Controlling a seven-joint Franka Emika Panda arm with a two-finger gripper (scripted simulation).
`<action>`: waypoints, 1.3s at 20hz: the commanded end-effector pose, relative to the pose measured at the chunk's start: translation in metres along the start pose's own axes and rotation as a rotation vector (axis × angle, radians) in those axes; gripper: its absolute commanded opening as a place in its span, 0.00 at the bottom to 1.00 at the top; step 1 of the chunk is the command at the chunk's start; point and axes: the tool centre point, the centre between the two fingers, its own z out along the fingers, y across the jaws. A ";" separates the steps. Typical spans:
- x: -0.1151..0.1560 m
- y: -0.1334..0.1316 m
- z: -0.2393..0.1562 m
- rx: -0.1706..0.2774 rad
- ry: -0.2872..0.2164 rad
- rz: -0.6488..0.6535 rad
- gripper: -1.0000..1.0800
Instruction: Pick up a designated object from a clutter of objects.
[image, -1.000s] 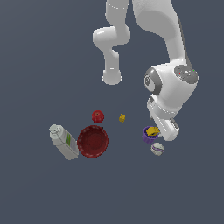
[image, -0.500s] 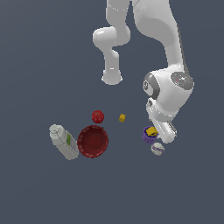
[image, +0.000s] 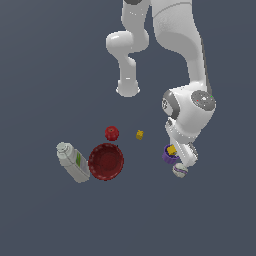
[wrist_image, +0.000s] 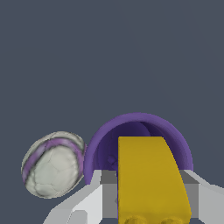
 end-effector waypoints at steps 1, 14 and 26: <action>0.000 0.000 0.000 0.001 0.000 0.000 0.00; 0.003 0.002 -0.005 0.001 0.000 0.000 0.00; 0.037 0.027 -0.056 0.001 0.000 0.000 0.00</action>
